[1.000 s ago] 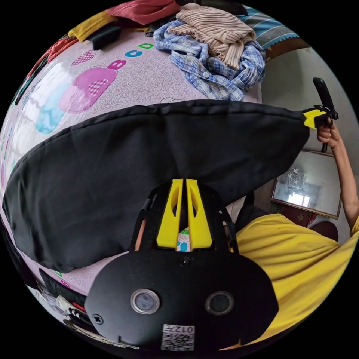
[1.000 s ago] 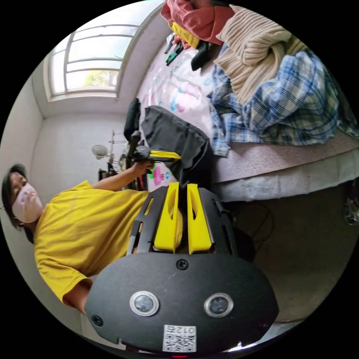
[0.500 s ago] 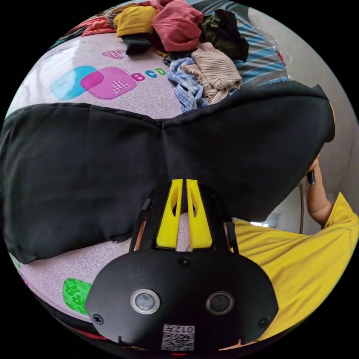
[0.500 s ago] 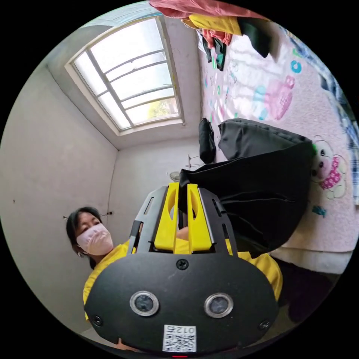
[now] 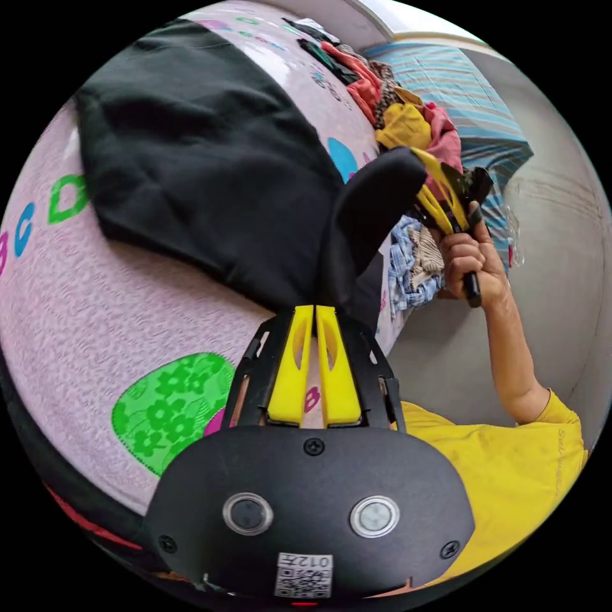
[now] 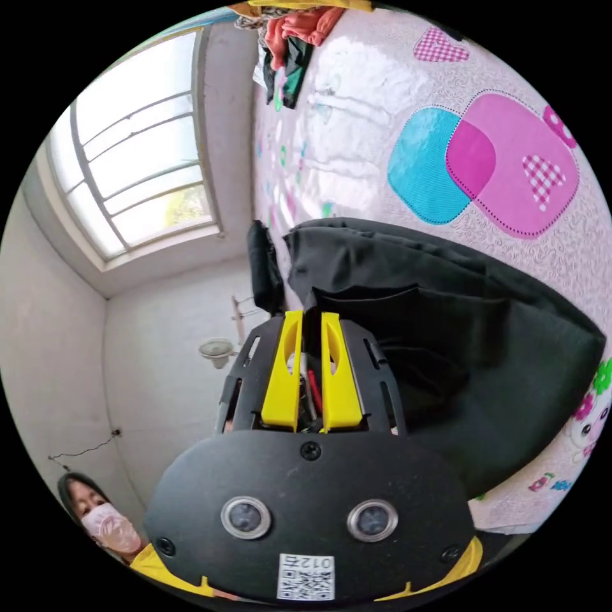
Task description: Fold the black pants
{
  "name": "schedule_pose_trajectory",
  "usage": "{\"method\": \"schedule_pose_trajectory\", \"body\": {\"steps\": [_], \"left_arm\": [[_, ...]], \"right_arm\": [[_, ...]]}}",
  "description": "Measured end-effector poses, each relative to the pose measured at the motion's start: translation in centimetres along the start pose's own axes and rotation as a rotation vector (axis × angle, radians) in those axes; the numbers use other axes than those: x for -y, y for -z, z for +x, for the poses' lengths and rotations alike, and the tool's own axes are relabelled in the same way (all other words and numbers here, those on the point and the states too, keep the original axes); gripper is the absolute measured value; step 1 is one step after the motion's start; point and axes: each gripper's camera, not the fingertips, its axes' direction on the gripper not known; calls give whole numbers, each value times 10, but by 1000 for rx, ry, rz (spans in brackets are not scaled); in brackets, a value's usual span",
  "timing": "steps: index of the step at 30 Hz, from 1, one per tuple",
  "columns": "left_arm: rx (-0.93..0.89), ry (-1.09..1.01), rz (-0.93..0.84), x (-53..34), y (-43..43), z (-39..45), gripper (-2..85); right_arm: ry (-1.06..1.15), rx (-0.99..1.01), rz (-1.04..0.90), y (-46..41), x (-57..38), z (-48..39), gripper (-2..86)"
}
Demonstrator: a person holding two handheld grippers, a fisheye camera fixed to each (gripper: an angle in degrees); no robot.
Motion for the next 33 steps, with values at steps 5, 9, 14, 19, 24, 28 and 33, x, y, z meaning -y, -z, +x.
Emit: {"method": "schedule_pose_trajectory", "body": {"steps": [5, 9, 14, 19, 24, 28, 33], "left_arm": [[64, 72, 69, -21, 33, -19, 15], [224, -8, 104, -26, 42, 10, 39], [420, -210, 95, -11, 26, 72, 72], [471, -290, 61, 14, 5, 104, 86], [433, -201, 78, 21, 19, 94, 84], [379, -30, 222, -1, 67, 66, 82], [353, 43, 260, -24, 92, 50, 98]], "right_arm": [[102, -280, -62, -53, 28, -24, 93], [257, -349, -124, -59, 16, -54, 90], [147, -418, -80, -33, -28, -26, 44], [-32, -389, -23, -33, -54, 7, 21], [-44, -384, -69, -75, -58, -1, 10], [166, -150, -126, -131, -55, -46, 8], [412, -312, -290, -177, -75, -99, 9]]}}
